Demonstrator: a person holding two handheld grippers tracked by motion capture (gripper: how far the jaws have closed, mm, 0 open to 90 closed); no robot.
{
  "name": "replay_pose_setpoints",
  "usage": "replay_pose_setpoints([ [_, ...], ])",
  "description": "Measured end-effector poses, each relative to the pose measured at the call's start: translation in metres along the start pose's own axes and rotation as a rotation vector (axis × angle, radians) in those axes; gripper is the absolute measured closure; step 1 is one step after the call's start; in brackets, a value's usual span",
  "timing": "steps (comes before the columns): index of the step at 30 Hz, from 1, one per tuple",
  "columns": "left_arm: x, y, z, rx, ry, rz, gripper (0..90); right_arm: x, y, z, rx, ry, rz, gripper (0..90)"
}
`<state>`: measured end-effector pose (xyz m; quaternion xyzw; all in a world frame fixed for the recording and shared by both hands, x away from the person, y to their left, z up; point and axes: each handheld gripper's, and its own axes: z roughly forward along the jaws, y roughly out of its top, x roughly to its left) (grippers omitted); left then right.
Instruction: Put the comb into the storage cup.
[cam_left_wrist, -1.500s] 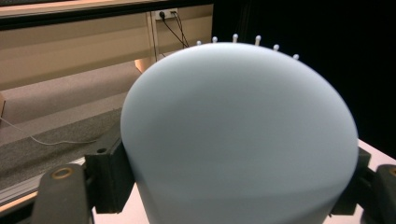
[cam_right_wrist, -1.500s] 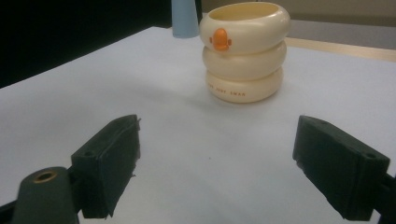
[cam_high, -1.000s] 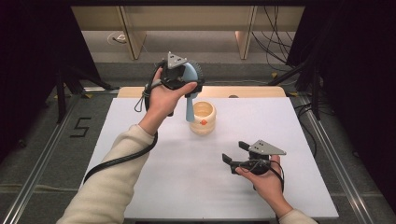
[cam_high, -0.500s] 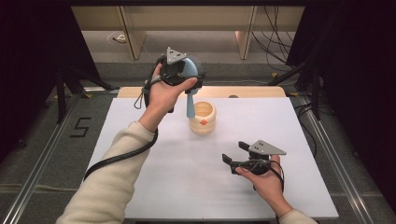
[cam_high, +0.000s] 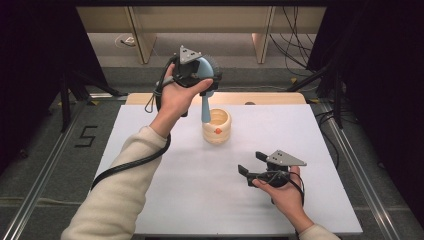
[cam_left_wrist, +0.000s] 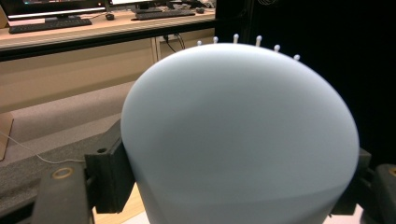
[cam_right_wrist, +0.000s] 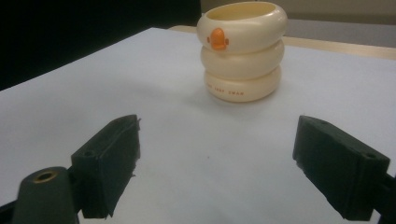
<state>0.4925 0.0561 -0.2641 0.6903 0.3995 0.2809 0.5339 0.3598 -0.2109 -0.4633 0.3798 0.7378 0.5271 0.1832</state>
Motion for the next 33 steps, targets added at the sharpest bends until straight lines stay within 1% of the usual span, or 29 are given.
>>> replay_pose_setpoints([
  [13,0.0,0.0,0.006,0.001,0.0,0.002,21.1,0.0,0.0,0.0,-0.001,0.002,0.001,15.8],
  [27,-0.001,0.0,0.018,-0.012,-0.017,0.007,21.1,0.0,0.0,0.0,-0.001,0.006,0.001,15.8],
  [33,-0.001,0.0,0.022,-0.008,-0.013,0.005,21.1,0.0,0.0,0.0,-0.002,0.006,0.003,15.8],
])
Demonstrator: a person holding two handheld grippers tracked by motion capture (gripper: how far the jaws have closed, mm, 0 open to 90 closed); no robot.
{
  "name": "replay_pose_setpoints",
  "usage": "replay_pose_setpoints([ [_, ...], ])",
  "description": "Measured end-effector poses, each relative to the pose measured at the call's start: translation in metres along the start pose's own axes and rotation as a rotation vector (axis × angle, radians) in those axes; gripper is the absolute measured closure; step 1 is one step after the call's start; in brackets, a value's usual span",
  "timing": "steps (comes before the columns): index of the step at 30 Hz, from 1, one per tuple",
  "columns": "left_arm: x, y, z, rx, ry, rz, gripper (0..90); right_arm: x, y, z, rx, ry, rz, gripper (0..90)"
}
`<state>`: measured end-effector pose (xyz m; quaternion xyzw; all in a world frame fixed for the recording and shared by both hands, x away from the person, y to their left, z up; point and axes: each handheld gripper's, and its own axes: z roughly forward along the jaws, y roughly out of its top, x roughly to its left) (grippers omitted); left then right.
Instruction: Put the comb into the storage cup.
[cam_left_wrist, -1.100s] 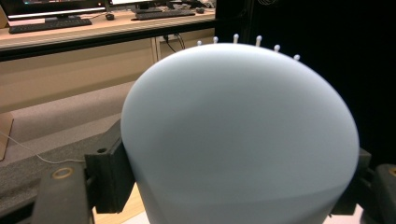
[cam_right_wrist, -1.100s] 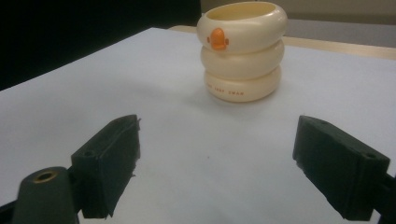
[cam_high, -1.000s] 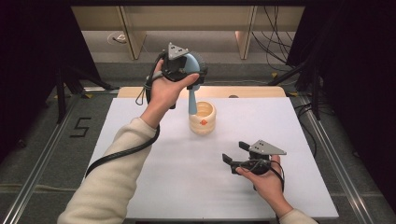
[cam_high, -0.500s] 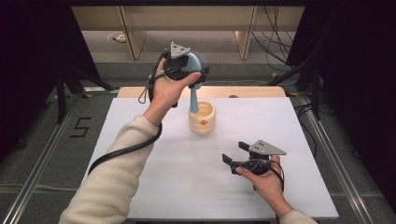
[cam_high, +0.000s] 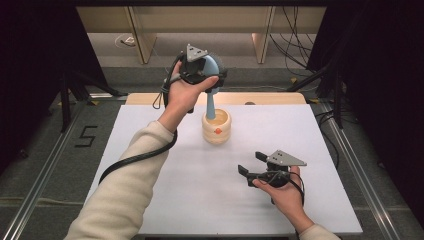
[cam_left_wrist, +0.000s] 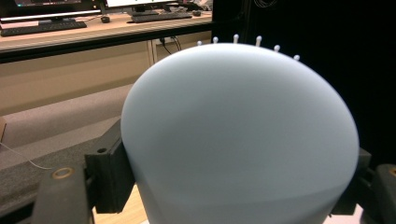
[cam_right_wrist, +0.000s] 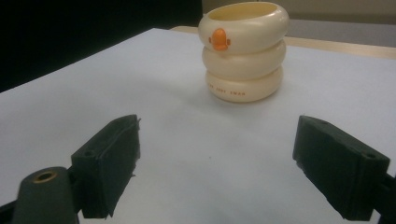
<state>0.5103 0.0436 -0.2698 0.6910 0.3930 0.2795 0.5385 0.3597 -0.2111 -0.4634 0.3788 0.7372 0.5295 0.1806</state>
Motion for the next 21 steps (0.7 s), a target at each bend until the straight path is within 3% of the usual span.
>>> replay_pose_setpoints([
  [21,-0.003,0.001,0.012,-0.004,-0.007,0.001,21.1,0.0,0.0,-0.002,-0.007,0.003,-0.005,15.8],
])
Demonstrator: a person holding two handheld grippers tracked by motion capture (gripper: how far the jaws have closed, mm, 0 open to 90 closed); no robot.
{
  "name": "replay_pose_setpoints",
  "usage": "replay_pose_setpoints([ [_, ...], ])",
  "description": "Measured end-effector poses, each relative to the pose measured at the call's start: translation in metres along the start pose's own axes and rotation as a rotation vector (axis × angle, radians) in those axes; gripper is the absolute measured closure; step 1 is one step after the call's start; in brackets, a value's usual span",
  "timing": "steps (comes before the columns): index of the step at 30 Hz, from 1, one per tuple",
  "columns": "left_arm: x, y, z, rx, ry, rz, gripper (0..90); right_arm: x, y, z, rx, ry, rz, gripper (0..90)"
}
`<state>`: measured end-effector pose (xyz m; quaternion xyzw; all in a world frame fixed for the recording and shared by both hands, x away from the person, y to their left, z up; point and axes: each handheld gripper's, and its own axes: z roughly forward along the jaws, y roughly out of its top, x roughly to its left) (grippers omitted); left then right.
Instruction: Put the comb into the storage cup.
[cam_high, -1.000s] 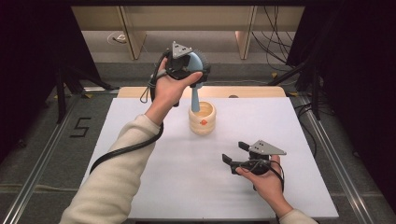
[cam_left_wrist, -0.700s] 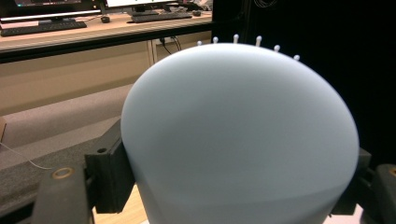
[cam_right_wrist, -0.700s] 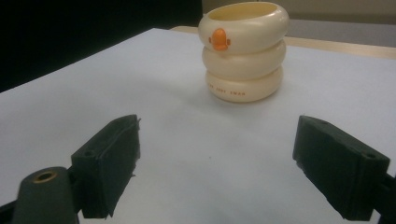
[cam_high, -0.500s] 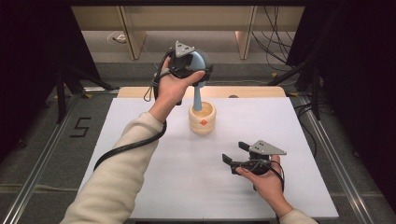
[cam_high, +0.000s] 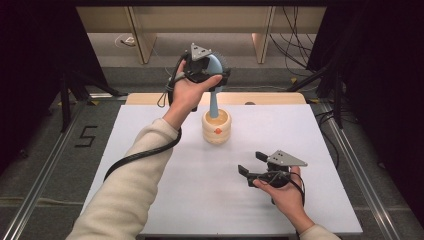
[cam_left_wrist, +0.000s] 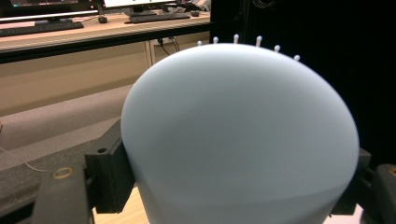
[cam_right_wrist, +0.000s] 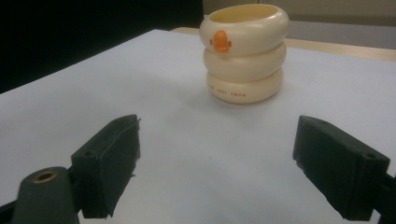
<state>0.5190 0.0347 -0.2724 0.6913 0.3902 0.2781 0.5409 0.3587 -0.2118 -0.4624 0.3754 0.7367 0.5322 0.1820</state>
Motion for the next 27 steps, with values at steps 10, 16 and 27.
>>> replay_pose_setpoints([
  [10,-0.002,0.0,0.008,0.002,-0.004,0.004,21.1,-0.004,-0.001,-0.006,-0.006,-0.009,0.005,15.8],
  [16,-0.002,-0.002,0.013,0.006,-0.005,0.001,21.1,-0.004,-0.001,-0.007,-0.007,-0.009,0.004,15.8],
  [27,0.002,-0.005,0.018,0.009,0.0,-0.001,21.1,-0.004,-0.002,-0.007,-0.005,-0.006,0.006,15.8],
])
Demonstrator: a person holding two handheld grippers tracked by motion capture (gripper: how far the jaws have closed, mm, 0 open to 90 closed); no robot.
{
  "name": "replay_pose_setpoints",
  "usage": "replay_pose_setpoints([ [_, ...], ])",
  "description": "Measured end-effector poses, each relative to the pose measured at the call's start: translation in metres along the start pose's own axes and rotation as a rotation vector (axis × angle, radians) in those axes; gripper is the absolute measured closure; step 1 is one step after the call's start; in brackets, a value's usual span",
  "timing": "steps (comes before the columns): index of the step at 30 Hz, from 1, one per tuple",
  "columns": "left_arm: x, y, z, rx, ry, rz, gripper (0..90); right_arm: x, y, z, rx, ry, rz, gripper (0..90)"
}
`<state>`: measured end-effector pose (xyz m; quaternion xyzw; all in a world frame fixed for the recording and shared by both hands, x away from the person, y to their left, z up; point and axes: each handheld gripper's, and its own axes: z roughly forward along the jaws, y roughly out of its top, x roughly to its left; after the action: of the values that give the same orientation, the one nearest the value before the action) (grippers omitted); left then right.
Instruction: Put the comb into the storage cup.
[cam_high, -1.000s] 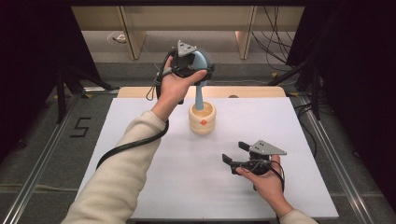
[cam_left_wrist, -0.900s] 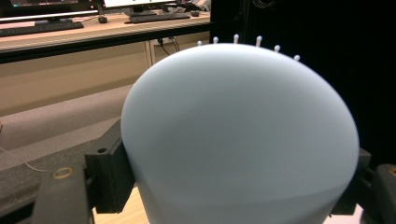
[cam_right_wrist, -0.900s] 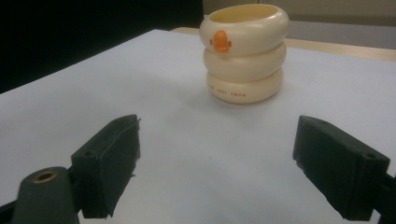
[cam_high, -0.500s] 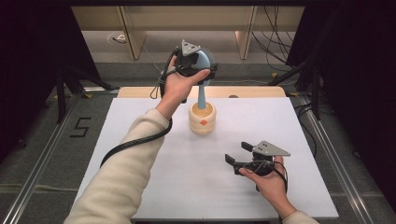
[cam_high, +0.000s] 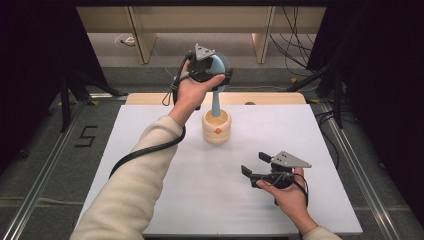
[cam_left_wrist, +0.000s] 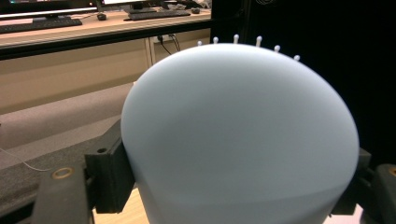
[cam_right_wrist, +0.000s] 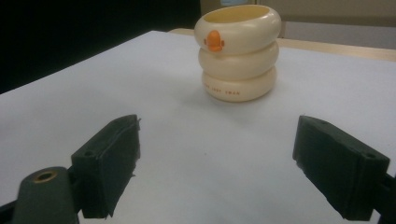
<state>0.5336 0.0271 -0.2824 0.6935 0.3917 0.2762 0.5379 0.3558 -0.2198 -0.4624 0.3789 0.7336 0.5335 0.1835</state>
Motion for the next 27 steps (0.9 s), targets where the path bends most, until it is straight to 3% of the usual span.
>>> replay_pose_setpoints([
  [27,0.003,-0.007,0.014,0.019,0.004,-0.004,21.1,0.0,-0.001,0.0,0.002,0.006,-0.001,15.8],
])
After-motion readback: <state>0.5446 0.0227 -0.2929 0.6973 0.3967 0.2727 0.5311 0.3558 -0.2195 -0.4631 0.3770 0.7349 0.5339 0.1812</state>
